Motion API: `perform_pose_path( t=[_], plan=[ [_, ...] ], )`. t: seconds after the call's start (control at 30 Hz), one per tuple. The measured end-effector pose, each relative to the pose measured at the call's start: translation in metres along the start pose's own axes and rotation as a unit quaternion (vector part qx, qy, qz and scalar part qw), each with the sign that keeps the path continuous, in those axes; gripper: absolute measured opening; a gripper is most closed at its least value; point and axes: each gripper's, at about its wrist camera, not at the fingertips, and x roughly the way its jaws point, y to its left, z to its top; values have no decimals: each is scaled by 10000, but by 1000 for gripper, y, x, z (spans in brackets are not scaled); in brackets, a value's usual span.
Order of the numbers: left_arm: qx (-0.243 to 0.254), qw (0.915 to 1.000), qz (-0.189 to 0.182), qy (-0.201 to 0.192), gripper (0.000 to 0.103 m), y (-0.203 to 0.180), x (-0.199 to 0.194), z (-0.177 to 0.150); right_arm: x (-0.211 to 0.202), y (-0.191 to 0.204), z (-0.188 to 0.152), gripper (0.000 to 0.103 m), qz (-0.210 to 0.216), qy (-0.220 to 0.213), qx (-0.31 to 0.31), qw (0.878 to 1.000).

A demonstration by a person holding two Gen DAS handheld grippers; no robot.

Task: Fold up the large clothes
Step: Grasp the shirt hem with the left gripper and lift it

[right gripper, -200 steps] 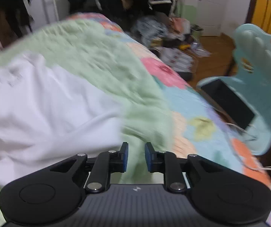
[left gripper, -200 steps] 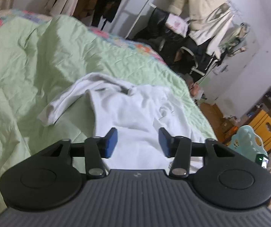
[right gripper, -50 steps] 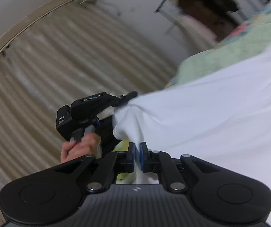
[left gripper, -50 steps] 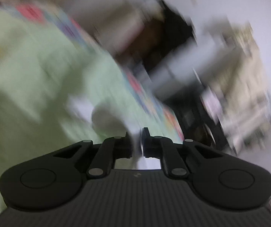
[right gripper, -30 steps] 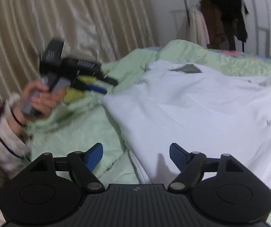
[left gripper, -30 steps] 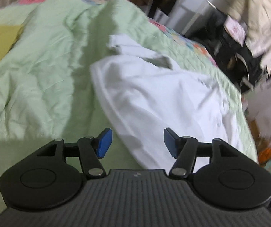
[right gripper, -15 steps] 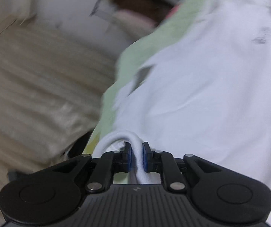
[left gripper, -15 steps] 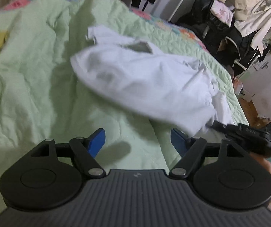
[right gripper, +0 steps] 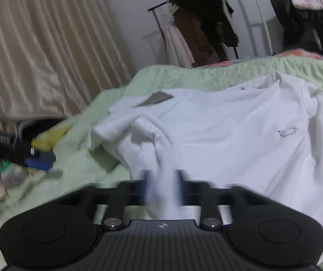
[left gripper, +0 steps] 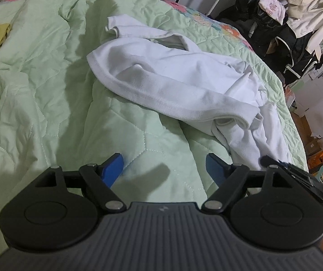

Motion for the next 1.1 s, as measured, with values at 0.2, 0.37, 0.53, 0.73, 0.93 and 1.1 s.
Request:
perform_pose_path(
  t=[0.2,0.37,0.53,0.73,0.93,1.1],
  plan=[
    [-696,9867,-1470,44,83,-15,5,-1,-14,-16,-1,9,1074,-277,1099,9877],
    [-1734,9670,-1844,289,91,-19,48,-5,-28,-6,-4,9,1931,-484,1301,9713],
    [-2001,9584,-1941,616,72,-30,82,-9,-31,-2,-12,9,2003,-385,1279,9706],
    [-1563,9707,-1775,418,30,-48,71,-19,-33,4,-19,15,1885,-118,929,9776],
    [-1561,9705,-1817,258,29,-42,39,-24,-43,29,-22,34,1388,-19,51,9903],
    [-1470,9713,-1855,230,28,-35,9,-34,-48,45,-19,38,1519,6,-356,9878]
  ],
)
